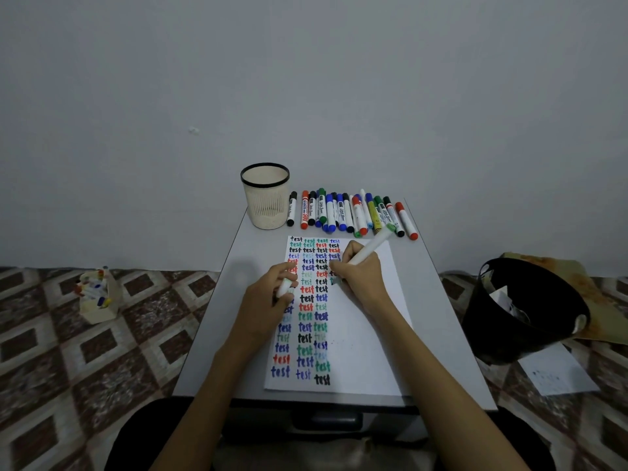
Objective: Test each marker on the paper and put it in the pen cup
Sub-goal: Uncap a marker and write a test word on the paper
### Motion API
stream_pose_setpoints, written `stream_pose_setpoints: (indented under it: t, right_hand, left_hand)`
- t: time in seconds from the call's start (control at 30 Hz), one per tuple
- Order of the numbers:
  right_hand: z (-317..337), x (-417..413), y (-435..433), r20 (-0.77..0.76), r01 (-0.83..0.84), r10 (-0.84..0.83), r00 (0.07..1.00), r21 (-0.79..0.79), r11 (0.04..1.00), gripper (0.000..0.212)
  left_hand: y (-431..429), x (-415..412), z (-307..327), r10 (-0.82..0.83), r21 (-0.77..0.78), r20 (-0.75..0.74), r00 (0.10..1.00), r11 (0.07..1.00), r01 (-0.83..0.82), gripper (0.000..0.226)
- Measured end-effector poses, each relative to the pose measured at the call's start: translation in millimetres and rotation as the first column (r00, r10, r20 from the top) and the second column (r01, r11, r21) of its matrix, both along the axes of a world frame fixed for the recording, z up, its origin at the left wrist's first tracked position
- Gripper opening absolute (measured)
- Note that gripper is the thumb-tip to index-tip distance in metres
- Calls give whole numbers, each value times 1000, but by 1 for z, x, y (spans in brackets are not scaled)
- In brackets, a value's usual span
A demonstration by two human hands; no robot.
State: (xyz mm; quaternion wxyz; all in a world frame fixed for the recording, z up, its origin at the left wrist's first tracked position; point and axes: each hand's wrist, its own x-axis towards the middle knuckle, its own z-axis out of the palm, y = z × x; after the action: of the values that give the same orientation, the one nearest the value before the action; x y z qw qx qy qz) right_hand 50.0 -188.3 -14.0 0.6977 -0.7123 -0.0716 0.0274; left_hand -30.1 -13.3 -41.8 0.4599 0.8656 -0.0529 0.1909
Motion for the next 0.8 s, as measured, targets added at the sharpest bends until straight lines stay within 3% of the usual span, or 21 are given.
stream_pose_setpoints:
  t: [0.47, 0.8]
  right_hand:
    - [-7, 3, -1, 61, -14, 19, 998, -84, 996, 26]
    - [-5, 3, -2, 72, -2, 7, 997, -75, 997, 32]
  left_hand:
    - [1, 4, -7, 24, -13, 19, 1000, 1000, -24, 36]
    - [1, 4, -8, 28, -33, 17, 999, 999, -27, 41]
